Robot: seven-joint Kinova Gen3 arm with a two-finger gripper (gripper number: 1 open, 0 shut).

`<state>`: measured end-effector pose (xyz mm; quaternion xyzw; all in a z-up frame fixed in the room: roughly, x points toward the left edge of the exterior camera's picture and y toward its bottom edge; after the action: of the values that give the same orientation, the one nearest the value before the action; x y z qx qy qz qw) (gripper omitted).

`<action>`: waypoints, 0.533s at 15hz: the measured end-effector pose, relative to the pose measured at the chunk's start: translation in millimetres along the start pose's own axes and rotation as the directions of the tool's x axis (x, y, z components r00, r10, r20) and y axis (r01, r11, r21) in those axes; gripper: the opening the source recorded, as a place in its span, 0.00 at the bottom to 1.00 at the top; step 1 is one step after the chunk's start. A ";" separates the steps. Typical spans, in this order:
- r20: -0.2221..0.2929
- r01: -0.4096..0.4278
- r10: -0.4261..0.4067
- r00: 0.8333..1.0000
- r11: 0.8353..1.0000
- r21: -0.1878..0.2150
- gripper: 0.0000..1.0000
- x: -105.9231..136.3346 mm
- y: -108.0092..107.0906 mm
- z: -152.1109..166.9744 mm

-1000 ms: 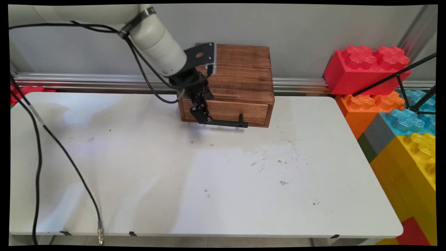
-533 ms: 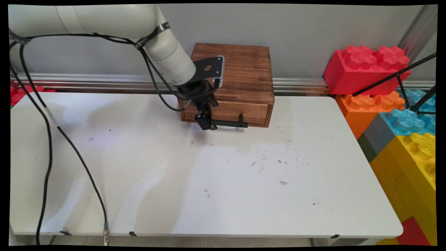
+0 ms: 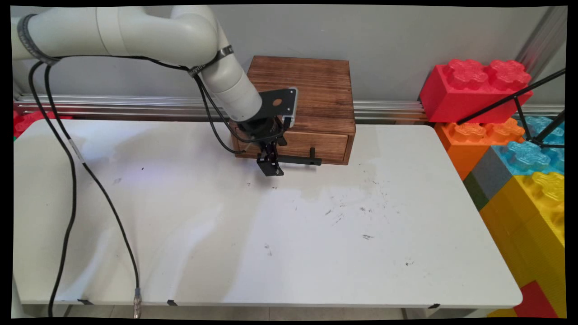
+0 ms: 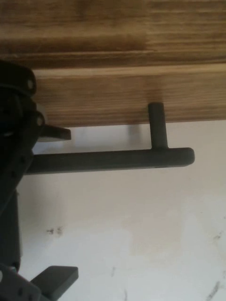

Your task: Open the drawer

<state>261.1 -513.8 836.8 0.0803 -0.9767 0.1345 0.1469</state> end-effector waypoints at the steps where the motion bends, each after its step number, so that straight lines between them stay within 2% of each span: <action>1: 0.002 -0.003 0.003 1.000 1.000 0.000 1.00 0.2 0.0 2.8; 8: 0.013 -0.023 0.023 1.000 1.000 -0.001 1.00 2.8 -1.8 20.4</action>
<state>253.4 -521.7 819.3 0.0700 -0.9785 0.1354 0.1388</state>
